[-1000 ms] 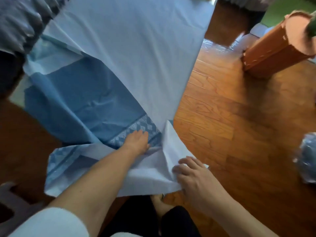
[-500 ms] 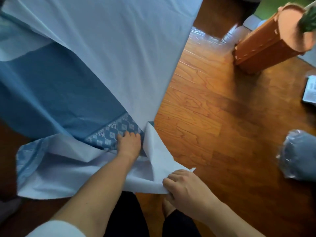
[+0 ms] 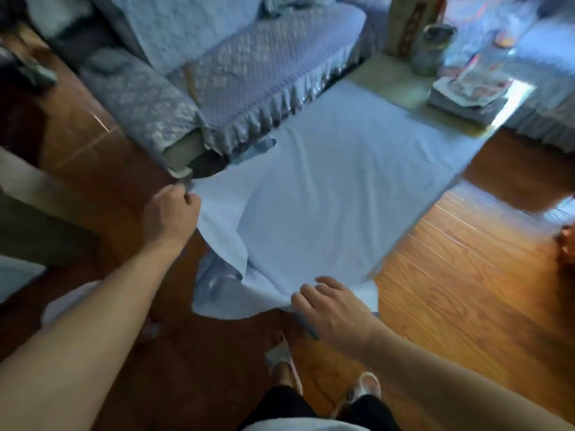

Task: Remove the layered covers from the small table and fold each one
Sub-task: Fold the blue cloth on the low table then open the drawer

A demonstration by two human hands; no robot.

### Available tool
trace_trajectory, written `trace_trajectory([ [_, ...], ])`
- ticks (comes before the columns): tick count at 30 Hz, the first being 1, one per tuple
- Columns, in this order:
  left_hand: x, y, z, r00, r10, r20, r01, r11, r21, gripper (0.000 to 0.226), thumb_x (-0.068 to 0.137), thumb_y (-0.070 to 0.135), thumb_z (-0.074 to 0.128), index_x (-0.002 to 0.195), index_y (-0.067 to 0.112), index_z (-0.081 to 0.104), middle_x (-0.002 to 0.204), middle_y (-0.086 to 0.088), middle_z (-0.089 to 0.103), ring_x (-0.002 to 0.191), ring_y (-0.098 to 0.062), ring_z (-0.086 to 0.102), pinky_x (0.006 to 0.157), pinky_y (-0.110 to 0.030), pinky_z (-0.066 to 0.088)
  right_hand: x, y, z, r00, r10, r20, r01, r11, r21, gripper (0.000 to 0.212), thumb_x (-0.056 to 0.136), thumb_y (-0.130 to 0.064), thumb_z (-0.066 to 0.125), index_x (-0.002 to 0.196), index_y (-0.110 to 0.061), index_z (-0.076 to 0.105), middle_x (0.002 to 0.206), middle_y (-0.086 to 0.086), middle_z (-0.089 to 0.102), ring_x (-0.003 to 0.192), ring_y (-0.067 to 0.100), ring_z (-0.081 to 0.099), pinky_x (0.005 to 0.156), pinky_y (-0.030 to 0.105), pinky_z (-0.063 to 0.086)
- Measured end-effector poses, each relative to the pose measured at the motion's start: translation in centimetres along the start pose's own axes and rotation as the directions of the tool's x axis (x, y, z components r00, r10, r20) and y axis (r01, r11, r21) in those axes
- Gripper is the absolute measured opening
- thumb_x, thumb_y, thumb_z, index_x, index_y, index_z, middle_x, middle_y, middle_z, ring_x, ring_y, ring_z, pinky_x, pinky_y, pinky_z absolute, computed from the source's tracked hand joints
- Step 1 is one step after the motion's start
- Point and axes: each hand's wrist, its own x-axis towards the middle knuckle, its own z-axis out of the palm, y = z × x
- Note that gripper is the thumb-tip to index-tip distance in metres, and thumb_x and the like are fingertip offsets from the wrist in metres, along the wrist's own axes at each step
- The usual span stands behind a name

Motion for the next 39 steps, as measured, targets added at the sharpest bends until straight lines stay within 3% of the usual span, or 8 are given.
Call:
trace_trajectory([
  [3, 3.9, -3.5, -10.5, 0.981, 0.017, -0.191, -0.01, 0.999, 0.04, 0.031, 0.091, 0.018, 0.051, 0.087, -0.009, 0.065, 0.091, -0.036, 0.063, 0.084, -0.052, 0.06, 0.072, -0.054, 0.049, 4.7, -1.5, -4.7, 0.979, -0.197, 0.04, 0.2, 0.978, -0.056, 0.033, 0.074, -0.02, 0.074, 0.095, -0.019, 0.048, 0.073, -0.002, 0.05, 0.051, 0.021, 0.054, 0.052, 0.033, 0.046],
  [7, 7.8, -8.2, -18.3, 0.952, -0.015, -0.306, 0.039, 0.997, 0.074, 0.038, 0.093, 0.021, 0.043, 0.104, -0.007, 0.065, 0.099, -0.037, 0.062, 0.092, -0.053, 0.059, 0.079, -0.055, 0.049, 9.6, -4.9, -10.9, 0.906, -0.423, 0.031, 0.424, 0.902, -0.078, 0.025, 0.086, -0.028, 0.065, 0.106, -0.019, 0.054, 0.081, -0.001, 0.048, 0.056, 0.025, 0.052, 0.051, 0.038, 0.045],
  [13, 10.6, -10.0, -19.9, 0.939, -0.073, -0.337, 0.015, 0.985, -0.171, 0.036, 0.104, 0.022, 0.038, 0.116, -0.005, 0.058, 0.113, -0.037, 0.062, 0.105, -0.052, 0.058, 0.085, -0.054, 0.04, 18.3, -9.3, -16.7, 0.925, -0.354, -0.137, 0.338, 0.933, -0.124, 0.017, 0.092, -0.015, 0.062, 0.105, -0.025, 0.064, 0.082, -0.003, 0.056, 0.064, 0.027, 0.053, 0.052, 0.039, 0.045],
  [19, 5.1, -10.1, -14.2, 0.852, 0.507, -0.133, -0.518, 0.779, -0.352, 0.023, 0.1, 0.032, 0.05, 0.114, 0.014, 0.054, 0.086, -0.016, 0.07, 0.081, -0.041, 0.068, 0.067, -0.047, 0.052, 25.5, -12.5, -13.9, 0.962, -0.215, -0.169, 0.183, 0.965, -0.185, 0.02, 0.092, -0.022, 0.068, 0.085, -0.018, 0.049, 0.065, 0.0, 0.057, 0.052, 0.033, 0.052, 0.049, 0.039, 0.049],
  [27, 5.3, -11.1, -11.6, 0.614, 0.784, -0.088, -0.78, 0.587, -0.214, 0.028, 0.093, 0.035, 0.07, 0.115, 0.021, 0.061, 0.079, -0.008, 0.073, 0.072, -0.034, 0.072, 0.054, -0.035, 0.05, 26.7, -12.3, -12.7, 0.982, -0.076, -0.173, 0.034, 0.972, -0.234, 0.016, 0.094, -0.028, 0.069, 0.103, -0.018, 0.061, 0.071, -0.002, 0.063, 0.059, 0.025, 0.063, 0.056, 0.038, 0.055],
  [32, 5.3, -10.0, -12.2, 0.977, 0.213, 0.02, -0.153, 0.763, -0.628, 0.031, 0.103, 0.028, 0.054, 0.077, 0.014, 0.063, 0.076, -0.01, 0.07, 0.075, -0.033, 0.064, 0.066, -0.036, 0.045, 28.0, -12.0, -12.6, 0.973, -0.096, -0.208, 0.04, 0.965, -0.259, 0.02, 0.095, -0.031, 0.066, 0.088, -0.018, 0.055, 0.067, -0.002, 0.057, 0.059, 0.026, 0.06, 0.056, 0.038, 0.051],
  [35, 4.1, -9.2, -11.7, 0.89, 0.313, 0.33, 0.138, 0.506, -0.851, 0.031, 0.096, 0.007, 0.055, 0.067, 0.017, 0.059, 0.067, 0.005, 0.06, 0.067, -0.01, 0.054, 0.061, -0.027, 0.041, 28.9, -11.9, -12.1, 0.971, -0.16, -0.179, 0.122, 0.97, -0.209, 0.014, 0.099, -0.031, 0.062, 0.093, -0.019, 0.058, 0.077, -0.002, 0.062, 0.069, 0.024, 0.061, 0.062, 0.039, 0.051],
  [39, 2.3, -9.8, -10.2, 0.805, 0.359, 0.472, 0.376, 0.307, -0.874, 0.024, 0.102, 0.014, 0.055, 0.095, -0.006, 0.066, 0.091, -0.028, 0.068, 0.085, -0.023, 0.061, 0.076, -0.034, 0.05, 29.3, -11.1, -12.4, 0.973, -0.153, -0.173, 0.133, 0.983, -0.122, 0.015, 0.1, -0.034, 0.06, 0.102, -0.02, 0.063, 0.081, -0.004, 0.064, 0.072, 0.02, 0.063, 0.063, 0.035, 0.052],
])
